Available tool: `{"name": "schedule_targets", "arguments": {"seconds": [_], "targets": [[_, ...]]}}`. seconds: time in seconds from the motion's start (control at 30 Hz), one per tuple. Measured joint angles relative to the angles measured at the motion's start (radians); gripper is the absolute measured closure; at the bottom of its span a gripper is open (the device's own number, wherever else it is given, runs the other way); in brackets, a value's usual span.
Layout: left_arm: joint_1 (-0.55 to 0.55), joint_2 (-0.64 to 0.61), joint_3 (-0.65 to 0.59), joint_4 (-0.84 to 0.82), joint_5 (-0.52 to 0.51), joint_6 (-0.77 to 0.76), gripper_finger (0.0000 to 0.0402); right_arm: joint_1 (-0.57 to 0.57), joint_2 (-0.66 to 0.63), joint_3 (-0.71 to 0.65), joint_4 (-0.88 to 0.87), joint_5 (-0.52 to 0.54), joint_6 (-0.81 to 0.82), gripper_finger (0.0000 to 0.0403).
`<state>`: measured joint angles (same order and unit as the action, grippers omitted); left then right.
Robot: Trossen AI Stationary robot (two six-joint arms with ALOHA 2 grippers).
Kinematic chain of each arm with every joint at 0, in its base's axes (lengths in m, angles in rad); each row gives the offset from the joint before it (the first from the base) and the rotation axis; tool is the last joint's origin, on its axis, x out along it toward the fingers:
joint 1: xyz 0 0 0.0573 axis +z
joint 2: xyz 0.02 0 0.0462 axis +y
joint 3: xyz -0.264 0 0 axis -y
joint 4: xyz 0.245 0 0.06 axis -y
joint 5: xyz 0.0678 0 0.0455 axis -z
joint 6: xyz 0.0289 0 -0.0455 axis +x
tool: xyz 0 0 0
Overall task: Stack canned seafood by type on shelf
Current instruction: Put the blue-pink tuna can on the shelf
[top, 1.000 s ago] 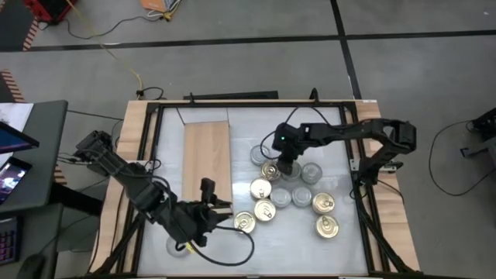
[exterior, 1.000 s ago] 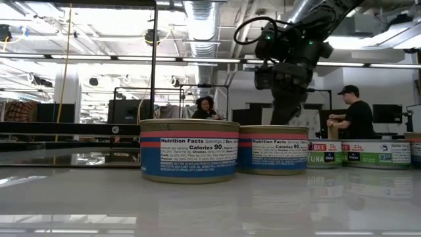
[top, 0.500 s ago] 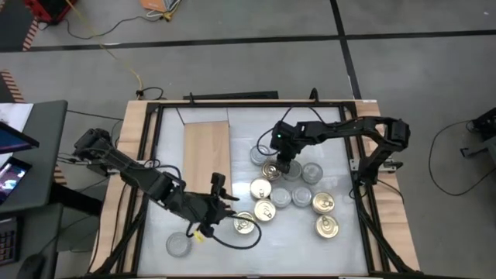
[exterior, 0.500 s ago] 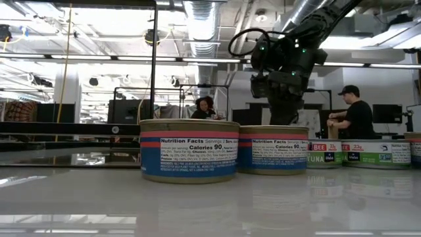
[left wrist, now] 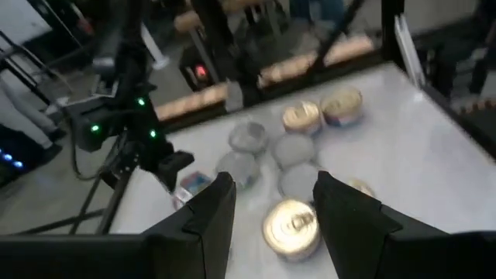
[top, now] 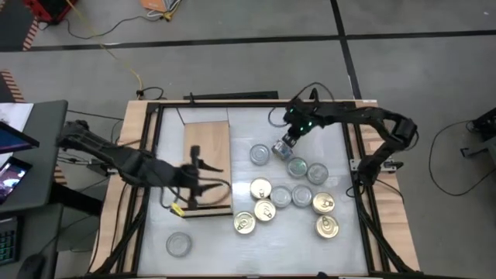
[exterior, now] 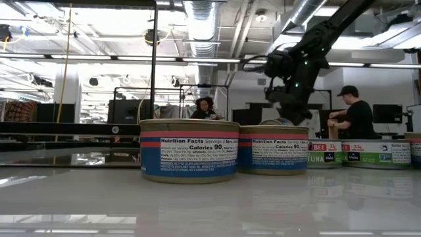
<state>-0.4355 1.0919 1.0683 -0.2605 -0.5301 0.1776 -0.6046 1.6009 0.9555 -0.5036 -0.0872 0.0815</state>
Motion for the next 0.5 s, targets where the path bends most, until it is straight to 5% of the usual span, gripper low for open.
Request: {"name": "schedule_targets", "arguments": {"seconds": [0.27, 0.5], "targets": [[0.000, -0.084, -0.008, -0.019, -0.166, -0.065, 0.0233, 0.037, -0.188, 0.015, -0.119, 0.048, -0.101, 0.0311], [-0.001, -0.083, -0.009, -0.065, -0.194, -0.050, 0.0219, 0.223, -0.256, 0.015, -0.151, 0.044, -0.099, 0.0173]]}}
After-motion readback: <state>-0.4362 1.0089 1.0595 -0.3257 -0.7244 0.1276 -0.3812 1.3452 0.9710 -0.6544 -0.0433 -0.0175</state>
